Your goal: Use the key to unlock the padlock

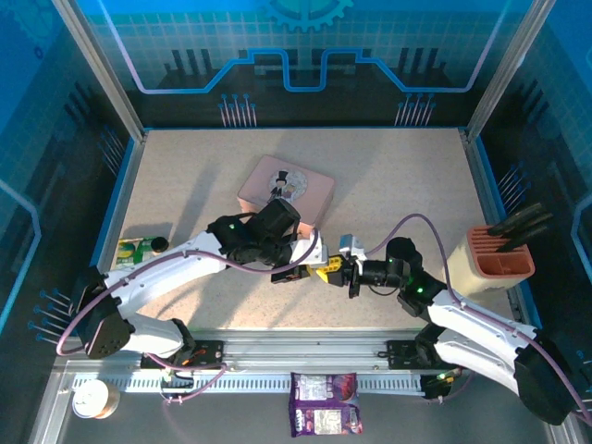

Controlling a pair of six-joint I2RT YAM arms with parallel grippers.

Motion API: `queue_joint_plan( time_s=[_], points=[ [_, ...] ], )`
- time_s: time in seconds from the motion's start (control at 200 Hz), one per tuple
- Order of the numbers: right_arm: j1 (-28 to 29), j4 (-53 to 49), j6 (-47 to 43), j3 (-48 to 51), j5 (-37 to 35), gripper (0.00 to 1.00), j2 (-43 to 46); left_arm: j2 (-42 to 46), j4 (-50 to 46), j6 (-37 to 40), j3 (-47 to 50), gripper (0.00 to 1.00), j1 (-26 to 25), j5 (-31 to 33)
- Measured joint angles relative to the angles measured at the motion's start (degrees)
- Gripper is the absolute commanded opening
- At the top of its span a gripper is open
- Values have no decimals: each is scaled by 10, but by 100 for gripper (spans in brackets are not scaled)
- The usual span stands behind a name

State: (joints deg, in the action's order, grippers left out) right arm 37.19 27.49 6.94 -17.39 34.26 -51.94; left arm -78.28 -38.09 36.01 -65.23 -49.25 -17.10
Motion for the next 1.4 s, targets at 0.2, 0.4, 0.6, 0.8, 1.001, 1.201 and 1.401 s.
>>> queue_joint_plan(
  time_s=[0.2,0.4,0.6,0.8,1.001,1.201,1.401],
  points=[
    [3,-5,49,5,-76,0,29,54,106,-27,60,30,0,34],
    [3,-10,139,37,-184,0,85,162,296,-147,184,53,32,80],
    [3,-17,254,48,-272,0,98,207,437,-383,292,63,132,148],
    [25,0,336,65,-320,0,94,168,475,-580,359,64,179,215],
    [74,24,362,65,-355,0,84,79,499,-691,373,62,185,239],
    [83,37,366,65,-369,0,83,-2,542,-741,372,60,185,246],
    [87,37,368,65,-374,0,97,-63,553,-769,355,59,183,256]
  ],
)
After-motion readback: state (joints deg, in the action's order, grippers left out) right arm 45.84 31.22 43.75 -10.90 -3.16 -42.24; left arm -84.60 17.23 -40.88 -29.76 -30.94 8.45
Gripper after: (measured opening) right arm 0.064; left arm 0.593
